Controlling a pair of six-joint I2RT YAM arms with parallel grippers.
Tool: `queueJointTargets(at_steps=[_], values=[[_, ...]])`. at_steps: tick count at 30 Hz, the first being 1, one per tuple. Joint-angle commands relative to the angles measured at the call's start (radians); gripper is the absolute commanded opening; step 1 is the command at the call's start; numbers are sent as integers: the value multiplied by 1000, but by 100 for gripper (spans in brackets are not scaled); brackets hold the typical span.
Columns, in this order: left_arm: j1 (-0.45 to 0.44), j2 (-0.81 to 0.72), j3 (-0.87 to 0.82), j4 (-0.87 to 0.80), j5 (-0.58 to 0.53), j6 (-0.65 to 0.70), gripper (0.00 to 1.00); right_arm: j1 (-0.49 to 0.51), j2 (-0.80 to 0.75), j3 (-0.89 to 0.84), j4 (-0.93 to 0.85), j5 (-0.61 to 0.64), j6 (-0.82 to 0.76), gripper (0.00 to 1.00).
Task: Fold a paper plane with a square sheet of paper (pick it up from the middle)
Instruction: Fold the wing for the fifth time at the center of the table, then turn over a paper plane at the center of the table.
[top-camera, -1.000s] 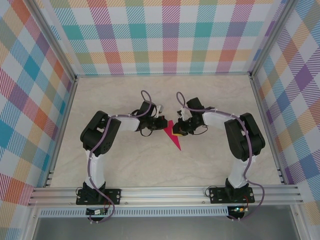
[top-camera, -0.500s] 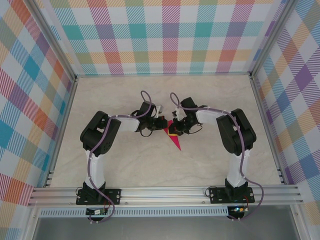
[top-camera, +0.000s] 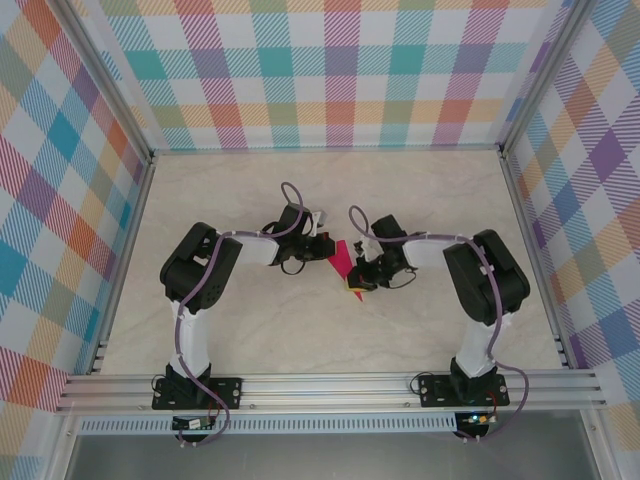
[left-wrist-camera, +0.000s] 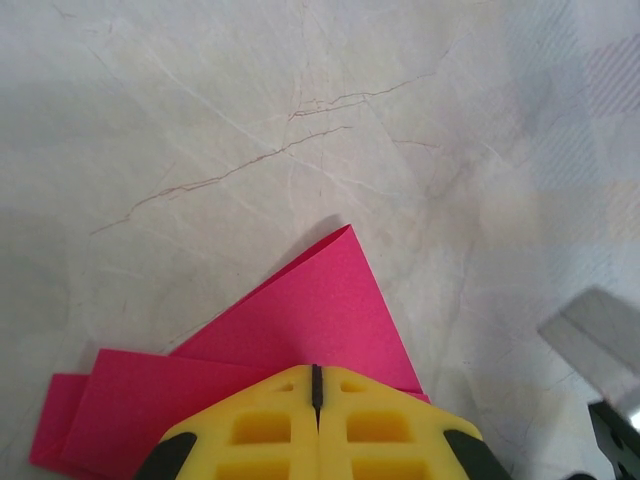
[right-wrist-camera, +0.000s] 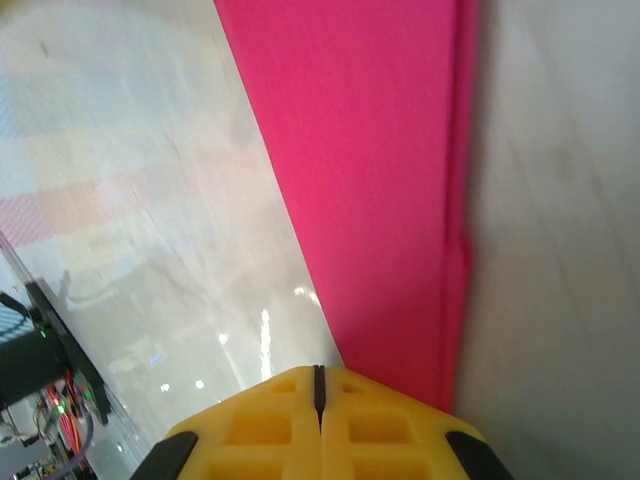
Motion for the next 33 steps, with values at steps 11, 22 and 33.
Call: queueJointTargets(at_steps=[11, 22, 33], values=[[6, -1, 9, -162, -78, 14, 4, -18, -286, -169, 9, 71, 47, 9], [-24, -153, 295, -647, -227, -78, 56, -87, -324, 48, -44, 344, 146, 70], [-232, -18, 640, -1185, -682, -258, 84, -182, -291, -2, 19, 472, 241, 100]])
